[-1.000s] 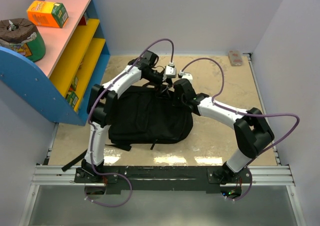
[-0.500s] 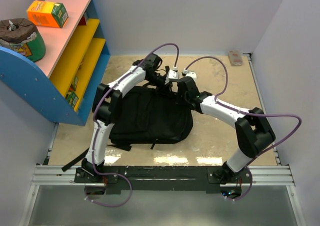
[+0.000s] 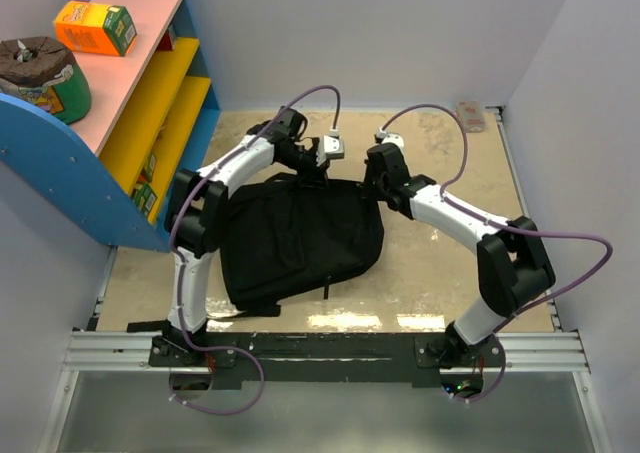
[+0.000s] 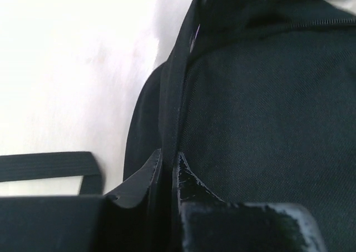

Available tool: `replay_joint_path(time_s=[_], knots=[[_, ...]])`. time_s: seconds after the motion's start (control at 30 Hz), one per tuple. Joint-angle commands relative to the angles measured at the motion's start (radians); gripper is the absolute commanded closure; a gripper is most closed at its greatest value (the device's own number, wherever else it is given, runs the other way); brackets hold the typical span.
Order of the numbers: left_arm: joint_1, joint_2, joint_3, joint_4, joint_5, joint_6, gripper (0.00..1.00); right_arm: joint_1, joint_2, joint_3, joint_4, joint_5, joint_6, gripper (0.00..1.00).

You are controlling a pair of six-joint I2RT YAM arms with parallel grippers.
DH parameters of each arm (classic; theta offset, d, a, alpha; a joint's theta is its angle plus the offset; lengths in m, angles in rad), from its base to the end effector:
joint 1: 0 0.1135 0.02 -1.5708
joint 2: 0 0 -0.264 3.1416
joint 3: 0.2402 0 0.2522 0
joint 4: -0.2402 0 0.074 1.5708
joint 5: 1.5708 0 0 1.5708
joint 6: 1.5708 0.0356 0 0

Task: Pack the student bag
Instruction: Zip the student bag at the center of the board.

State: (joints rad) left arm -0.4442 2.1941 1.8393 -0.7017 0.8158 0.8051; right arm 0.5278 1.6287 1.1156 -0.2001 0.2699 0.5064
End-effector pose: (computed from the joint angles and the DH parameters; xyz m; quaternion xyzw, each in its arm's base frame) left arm 0.4160 -0.2267 0.2133 0.6010 0.6611 -0.3355 0.2985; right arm 0.3158 0.1731 0.2382 0.0463 0.9017 0.0973 0.4186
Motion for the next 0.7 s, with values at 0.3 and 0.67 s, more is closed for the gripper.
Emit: replay_joint_path(time_s=[0.3,0.67], knots=[[0.176,-0.275,-0.305,-0.053,-0.099,-0.132,1.00,-0.097,-0.093,-0.014,-0.042,0.066,-0.095,1.00],[0.161,-0.357,-0.176,-0.251,0.037,-0.023,0.00,-0.100,-0.049,0.056,0.008,-0.113,-0.112,1.00]])
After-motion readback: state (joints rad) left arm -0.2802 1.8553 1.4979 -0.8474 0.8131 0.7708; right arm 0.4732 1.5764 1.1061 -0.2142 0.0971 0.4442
